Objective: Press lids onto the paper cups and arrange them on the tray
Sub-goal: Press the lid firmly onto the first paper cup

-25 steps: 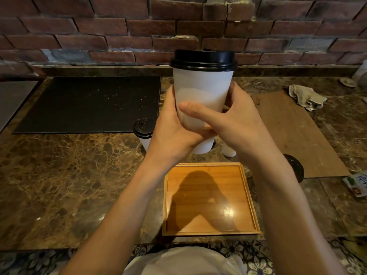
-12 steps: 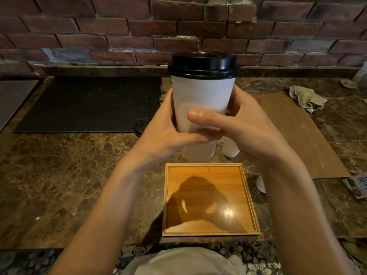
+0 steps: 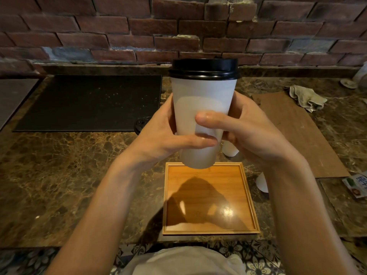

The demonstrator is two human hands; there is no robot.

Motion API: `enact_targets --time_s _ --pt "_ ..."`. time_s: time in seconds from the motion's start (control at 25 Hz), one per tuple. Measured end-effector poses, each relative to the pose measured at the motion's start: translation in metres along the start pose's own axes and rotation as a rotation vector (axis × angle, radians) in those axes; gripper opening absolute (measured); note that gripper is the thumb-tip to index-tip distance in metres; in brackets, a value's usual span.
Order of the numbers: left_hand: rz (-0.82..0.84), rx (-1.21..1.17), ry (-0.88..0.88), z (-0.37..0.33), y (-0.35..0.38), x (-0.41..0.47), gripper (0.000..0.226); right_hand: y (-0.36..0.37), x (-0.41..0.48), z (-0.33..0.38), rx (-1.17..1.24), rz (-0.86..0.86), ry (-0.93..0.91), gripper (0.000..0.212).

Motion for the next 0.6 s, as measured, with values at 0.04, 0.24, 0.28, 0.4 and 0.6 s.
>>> enact_targets --time_s 0.04,0.24,0.28,0.4,0.6 --pt "-0.025 0.017 0.006 0.001 0.000 0.001 0.071 0.001 0.001 0.000 -0.027 -0.016 0.001 0.062" --pt "-0.180 0.073 0.020 0.002 0.001 0.003 0.080 0.007 0.002 0.001 -0.173 -0.151 -0.017 0.065" --pt "-0.193 0.082 0.028 0.002 0.002 0.004 0.081 0.008 0.002 0.001 -0.204 -0.174 -0.023 0.064" --pt "-0.240 0.108 0.045 0.001 0.004 0.004 0.083 0.013 0.001 0.000 -0.271 -0.247 -0.031 0.065" --pt "-0.251 0.131 0.034 0.003 0.008 0.006 0.090 0.016 0.001 -0.002 -0.284 -0.296 -0.054 0.069"
Point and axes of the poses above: each hand's wrist, its own x-axis towards the middle knuckle, its own y-axis out of the palm, z = x × y, the point moved 2 cm from there along x, towards the middle knuckle, and after that the axes turned 6 degrees about -y, right-handed, at the moved point
